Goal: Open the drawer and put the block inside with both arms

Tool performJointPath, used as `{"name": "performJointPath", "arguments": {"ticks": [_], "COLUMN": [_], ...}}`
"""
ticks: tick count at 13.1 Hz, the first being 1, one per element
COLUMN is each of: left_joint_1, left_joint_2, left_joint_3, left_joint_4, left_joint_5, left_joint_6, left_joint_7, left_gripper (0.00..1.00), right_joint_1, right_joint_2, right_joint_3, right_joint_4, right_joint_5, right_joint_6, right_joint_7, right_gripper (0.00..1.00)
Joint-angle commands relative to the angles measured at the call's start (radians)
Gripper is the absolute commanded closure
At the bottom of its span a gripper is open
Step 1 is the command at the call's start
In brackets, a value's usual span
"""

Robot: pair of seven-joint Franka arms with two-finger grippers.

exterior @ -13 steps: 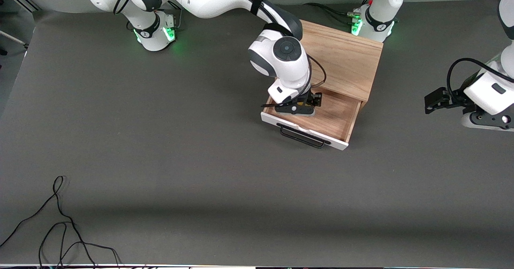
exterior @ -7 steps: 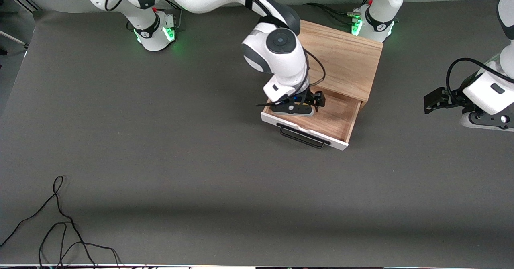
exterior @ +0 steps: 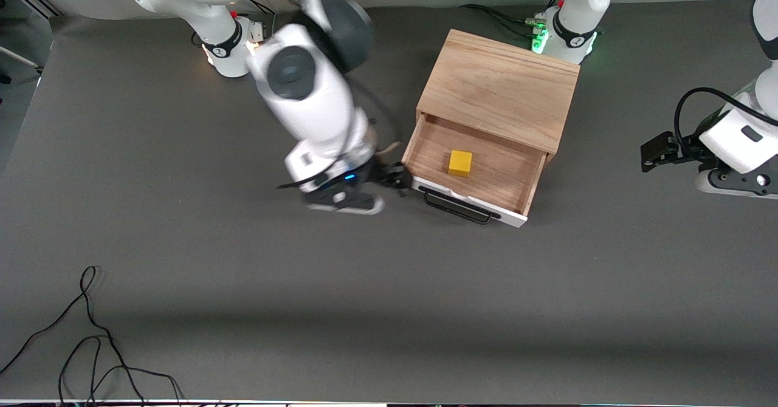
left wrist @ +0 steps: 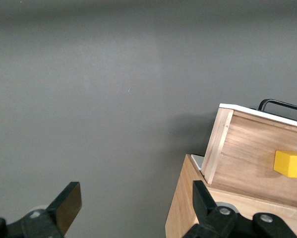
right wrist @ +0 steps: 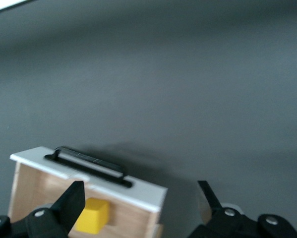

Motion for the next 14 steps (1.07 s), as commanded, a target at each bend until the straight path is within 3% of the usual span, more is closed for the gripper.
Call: {"name": "performJointPath", "arguments": {"ticks": [1, 5, 10, 12, 14], "left_joint_1": [-0.011, -0.011, -0.012, -0.012, -0.006], "left_joint_2": [-0.028, -0.028, -0.026, -0.026, -0.028], "left_joint_3": [0.01, 0.01, 0.01, 0.01, 0.01], "left_joint_4": [-0.021, -0.019, -0.021, -0.021, -0.019], "left_joint_5": [-0.009, -0.009, -0.009, -0.009, -0.009], "left_joint_6": [-0.01, -0.012, -0.01, -0.01, -0.012], "left_joint_7": [0.012, 0.013, 0.012, 0.012, 0.019], "left_gripper": [0.0, 0.0, 0.0, 0.0, 0.0], "right_joint_1": [-0.155, -0.319, -0.421, -0.454, -0.532], "right_joint_2": [-0.169, -0.364, -0.557, -0.615, -0.633], "right_joint_3": [0.019, 0.014, 0.025, 0.036, 0.086], "right_joint_4": [-0.201, -0.391, -0.587, -0.667, -0.686], "right_joint_5": [0.044, 0.003, -0.187, -0.198, -0.197], "right_joint_6": [-0.056, -0.209, -0.196, -0.145, -0.119], "right_joint_7": [-0.21, -0.375, -0.482, -0.512, -0.601], "right_gripper": [0.0, 0.0, 0.0, 0.0, 0.0]}}
